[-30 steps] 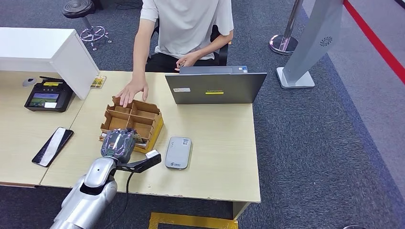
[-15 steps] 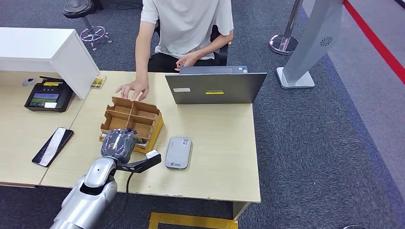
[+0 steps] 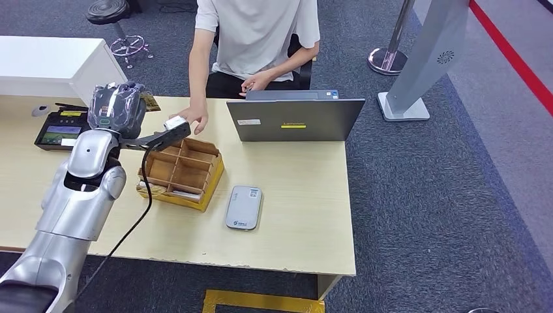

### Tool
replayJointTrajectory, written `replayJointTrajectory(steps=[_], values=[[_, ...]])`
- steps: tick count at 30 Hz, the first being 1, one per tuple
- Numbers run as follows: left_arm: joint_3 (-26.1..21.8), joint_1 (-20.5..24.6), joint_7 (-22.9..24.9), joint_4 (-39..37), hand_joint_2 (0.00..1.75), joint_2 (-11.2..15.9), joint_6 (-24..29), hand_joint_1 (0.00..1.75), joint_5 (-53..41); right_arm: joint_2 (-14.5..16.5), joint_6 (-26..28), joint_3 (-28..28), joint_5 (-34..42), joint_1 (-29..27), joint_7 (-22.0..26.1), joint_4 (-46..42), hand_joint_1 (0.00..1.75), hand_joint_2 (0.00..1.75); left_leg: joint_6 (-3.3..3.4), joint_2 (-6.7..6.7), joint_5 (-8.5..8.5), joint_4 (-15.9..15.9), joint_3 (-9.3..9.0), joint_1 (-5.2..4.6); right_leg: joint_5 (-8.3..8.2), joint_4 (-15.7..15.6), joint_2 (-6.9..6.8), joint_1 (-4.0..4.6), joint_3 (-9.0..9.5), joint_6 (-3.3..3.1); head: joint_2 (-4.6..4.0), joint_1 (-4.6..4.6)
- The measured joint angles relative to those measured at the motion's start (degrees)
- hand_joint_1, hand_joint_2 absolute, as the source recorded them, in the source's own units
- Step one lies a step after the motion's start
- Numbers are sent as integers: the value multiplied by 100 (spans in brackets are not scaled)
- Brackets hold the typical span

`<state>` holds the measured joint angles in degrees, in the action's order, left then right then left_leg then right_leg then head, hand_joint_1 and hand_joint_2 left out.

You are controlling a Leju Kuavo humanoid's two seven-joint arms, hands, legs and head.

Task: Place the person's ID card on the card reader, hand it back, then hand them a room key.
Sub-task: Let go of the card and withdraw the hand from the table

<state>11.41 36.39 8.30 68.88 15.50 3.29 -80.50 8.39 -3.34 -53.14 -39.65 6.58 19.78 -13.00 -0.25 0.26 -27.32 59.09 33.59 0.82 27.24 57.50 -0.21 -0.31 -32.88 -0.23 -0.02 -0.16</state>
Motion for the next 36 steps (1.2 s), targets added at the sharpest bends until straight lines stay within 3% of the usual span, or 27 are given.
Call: replayJointTrajectory(steps=[36], values=[[0,-5,9,56,175,55,32,175,1,0,5,-21,-2,10,1,0,0,0,0,11,-5,1,29,0,1,-1,16,0,-31,1,0,1]])
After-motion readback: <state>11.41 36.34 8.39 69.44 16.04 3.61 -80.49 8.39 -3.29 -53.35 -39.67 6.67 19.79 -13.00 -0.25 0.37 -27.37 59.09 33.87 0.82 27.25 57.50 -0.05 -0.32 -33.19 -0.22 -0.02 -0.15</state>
